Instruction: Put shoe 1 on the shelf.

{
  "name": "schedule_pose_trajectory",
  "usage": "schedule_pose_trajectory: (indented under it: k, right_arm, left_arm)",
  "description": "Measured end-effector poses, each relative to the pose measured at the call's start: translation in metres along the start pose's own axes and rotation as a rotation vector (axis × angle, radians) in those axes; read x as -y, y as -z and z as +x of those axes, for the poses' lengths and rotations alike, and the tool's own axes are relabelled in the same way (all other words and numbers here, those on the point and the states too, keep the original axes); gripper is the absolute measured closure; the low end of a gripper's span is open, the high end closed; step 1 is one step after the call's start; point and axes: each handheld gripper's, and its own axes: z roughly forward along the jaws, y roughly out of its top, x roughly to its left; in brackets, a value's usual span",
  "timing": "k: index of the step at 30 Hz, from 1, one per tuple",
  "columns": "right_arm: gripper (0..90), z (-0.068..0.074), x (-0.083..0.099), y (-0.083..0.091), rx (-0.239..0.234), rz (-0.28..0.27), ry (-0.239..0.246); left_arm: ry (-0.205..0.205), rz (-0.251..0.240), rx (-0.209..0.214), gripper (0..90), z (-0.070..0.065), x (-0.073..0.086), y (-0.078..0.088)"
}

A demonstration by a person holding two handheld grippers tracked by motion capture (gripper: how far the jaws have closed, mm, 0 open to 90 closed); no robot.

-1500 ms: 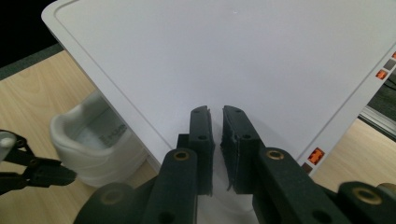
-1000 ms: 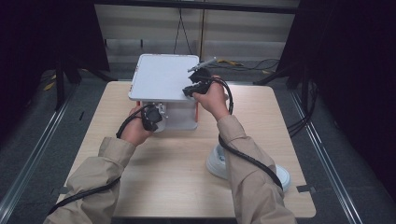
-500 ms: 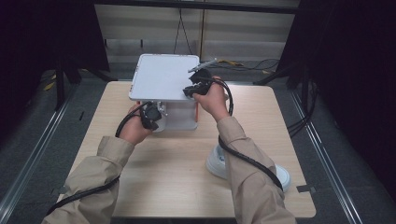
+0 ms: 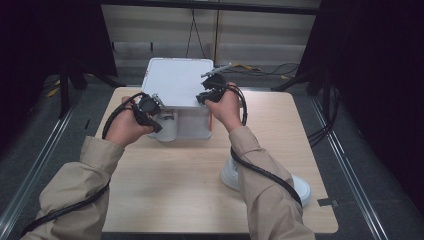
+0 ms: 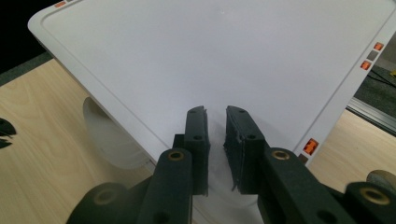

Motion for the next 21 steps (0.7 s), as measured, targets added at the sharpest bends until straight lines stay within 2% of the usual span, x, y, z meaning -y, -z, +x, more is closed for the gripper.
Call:
schedule_pose_trajectory:
  k: [6,7,12,16,18,20,21]
  right_arm:
    - [75.7,0.002,0.003,0.002,0.012,-0.015,-0.017]
    - [73.9,0.003,0.004,0.004,0.009,-0.005,-0.004]
    - [74.5,0.002,0.005,0.008,0.003,0.001,-0.001]
    - [74.4,-0.002,0.007,0.011,0.006,0.010,-0.015]
    - [74.4,-0.004,0.008,0.014,0.021,0.016,-0.011]
    - [74.4,-0.007,0.012,0.017,0.012,0.006,-0.038]
    - [74.4,-0.007,0.012,0.017,0.012,0.006,-0.038]
  left_arm:
    - [0.060,-0.075,0.002,84.8,0.009,-0.015,0.019]
    - [0.062,-0.074,-0.003,86.0,0.011,-0.018,0.021]
    - [0.088,-0.088,-0.004,88.3,0.020,-0.035,0.028]
    - [0.131,-0.121,-0.021,89.9,0.032,-0.047,0.025]
    - [0.161,-0.119,-0.030,90.0,0.039,-0.050,0.020]
    - [0.193,-0.133,-0.022,90.0,0.045,-0.052,0.013]
    - [0.210,-0.139,-0.031,90.0,0.047,-0.052,0.010]
